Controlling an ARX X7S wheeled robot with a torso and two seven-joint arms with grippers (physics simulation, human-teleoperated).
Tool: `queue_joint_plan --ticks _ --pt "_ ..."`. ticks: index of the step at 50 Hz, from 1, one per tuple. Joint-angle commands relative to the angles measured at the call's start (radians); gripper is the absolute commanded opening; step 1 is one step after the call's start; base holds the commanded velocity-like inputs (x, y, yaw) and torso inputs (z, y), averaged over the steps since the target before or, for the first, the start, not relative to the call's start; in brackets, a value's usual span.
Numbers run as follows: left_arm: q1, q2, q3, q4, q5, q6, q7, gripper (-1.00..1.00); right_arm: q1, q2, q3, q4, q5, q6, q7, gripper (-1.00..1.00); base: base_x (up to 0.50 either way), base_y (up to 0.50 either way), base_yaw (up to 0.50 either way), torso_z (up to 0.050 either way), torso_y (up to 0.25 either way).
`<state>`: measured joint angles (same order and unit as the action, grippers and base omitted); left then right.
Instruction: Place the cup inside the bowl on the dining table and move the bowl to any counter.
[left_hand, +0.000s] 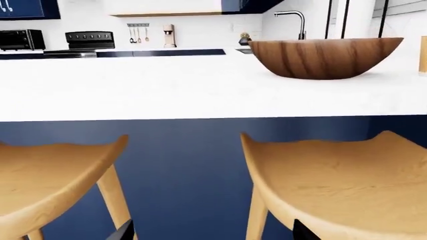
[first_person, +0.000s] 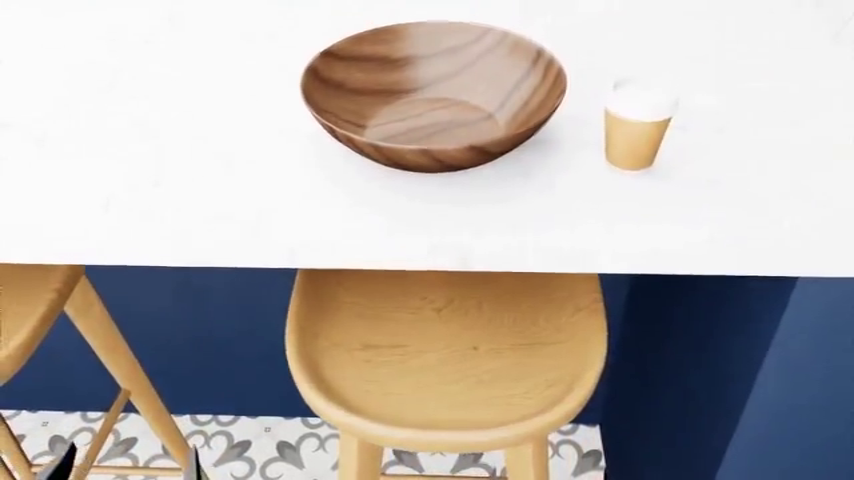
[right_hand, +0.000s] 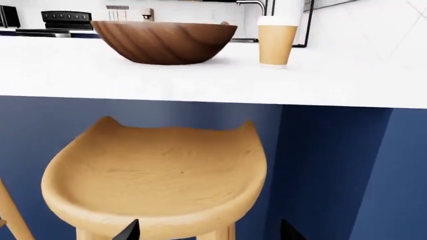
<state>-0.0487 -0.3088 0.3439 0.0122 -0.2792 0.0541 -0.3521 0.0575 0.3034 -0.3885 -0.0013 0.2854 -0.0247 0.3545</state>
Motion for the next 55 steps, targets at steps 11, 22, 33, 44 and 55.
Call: queue_joint_plan --ticks 11,22,33,44,55 --pt "0.0 -0.008 -0.003 0.002 0.009 0.019 -0.014 1.0 0.001 0.004 -0.004 -0.003 -0.001 -0.002 0.01 1.0 0.0 0.0 0.0 0.05 0.0" --pt "-0.003 -0.004 0.017 0.012 0.036 0.013 -0.026 1.0 0.0 0.007 -0.005 -0.006 0.001 -0.005 0.012 1.0 0.0 0.0 0.0 0.05 0.0" --pt "-0.001 -0.012 0.022 0.023 0.03 -0.001 -0.026 1.0 0.001 0.008 -0.007 -0.004 0.004 -0.009 0.013 1.0 0.0 0.0 0.0 0.018 0.0" --pt "0.062 0.266 -0.32 0.06 0.276 -0.074 0.3 1.0 -0.063 -0.264 0.33 -0.023 -0.272 0.06 -0.31 1.0 0.0 0.0 0.0 0.0 0.0" --pt "0.063 0.245 -0.298 0.059 0.255 -0.073 0.278 1.0 -0.061 -0.244 0.305 -0.019 -0.251 0.057 -0.287 1.0 0.0 0.0 0.0 0.0 0.0"
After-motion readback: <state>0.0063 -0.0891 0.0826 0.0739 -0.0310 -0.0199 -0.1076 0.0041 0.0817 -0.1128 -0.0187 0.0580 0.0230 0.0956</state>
